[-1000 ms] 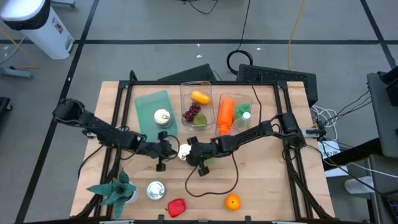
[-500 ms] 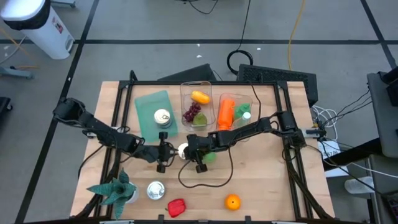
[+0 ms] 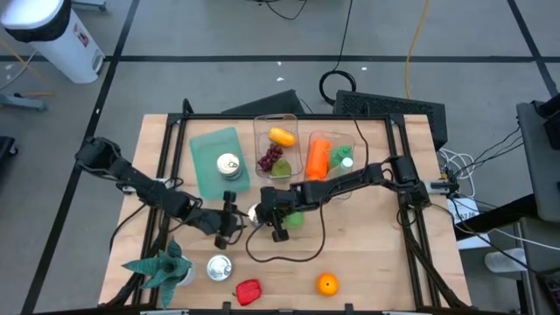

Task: Pick & Place Food Item
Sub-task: Stack the blue tuna can on top of the blue tuna can in the green bin

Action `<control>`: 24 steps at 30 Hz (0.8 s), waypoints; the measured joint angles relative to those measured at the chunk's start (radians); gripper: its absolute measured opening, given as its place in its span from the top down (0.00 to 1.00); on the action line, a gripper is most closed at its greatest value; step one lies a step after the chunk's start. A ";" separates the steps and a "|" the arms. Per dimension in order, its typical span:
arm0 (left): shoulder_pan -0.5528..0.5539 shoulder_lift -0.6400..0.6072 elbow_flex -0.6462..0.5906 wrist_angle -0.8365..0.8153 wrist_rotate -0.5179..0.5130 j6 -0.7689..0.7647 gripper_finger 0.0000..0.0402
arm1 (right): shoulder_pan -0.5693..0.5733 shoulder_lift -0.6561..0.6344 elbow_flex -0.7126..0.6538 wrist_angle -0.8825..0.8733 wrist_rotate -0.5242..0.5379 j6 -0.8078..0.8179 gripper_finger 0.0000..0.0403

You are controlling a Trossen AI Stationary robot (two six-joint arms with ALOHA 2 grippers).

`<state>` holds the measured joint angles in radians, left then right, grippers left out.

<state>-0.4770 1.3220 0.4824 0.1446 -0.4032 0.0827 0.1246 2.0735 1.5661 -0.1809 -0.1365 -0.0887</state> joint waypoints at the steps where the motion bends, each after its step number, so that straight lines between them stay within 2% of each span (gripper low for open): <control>1: -0.007 0.000 0.000 -0.007 0.000 0.008 0.55 | -0.002 0.000 0.000 0.000 0.002 0.003 1.00; 4: -0.022 0.000 0.000 -0.020 -0.024 0.021 0.48 | -0.012 -0.001 0.000 0.003 0.002 0.026 1.00; 12: -0.028 0.000 0.000 -0.059 -0.168 0.044 0.24 | -0.043 -0.001 0.002 0.006 -0.024 0.086 1.00; 16: -0.025 0.000 0.000 -0.066 -0.145 0.056 0.11 | -0.053 -0.002 0.002 0.029 -0.027 0.127 1.00; 19: -0.015 0.000 0.000 -0.066 -0.141 0.072 0.04 | -0.069 -0.002 0.014 0.044 -0.082 0.168 1.00; 24: 0.023 0.000 0.000 -0.067 -0.110 0.076 0.02 | -0.091 -0.003 0.049 0.053 -0.099 0.209 1.00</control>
<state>-0.4536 1.3220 0.4820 0.0780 -0.5134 0.1586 0.0339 2.0708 1.6147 -0.1276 -0.2356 0.1202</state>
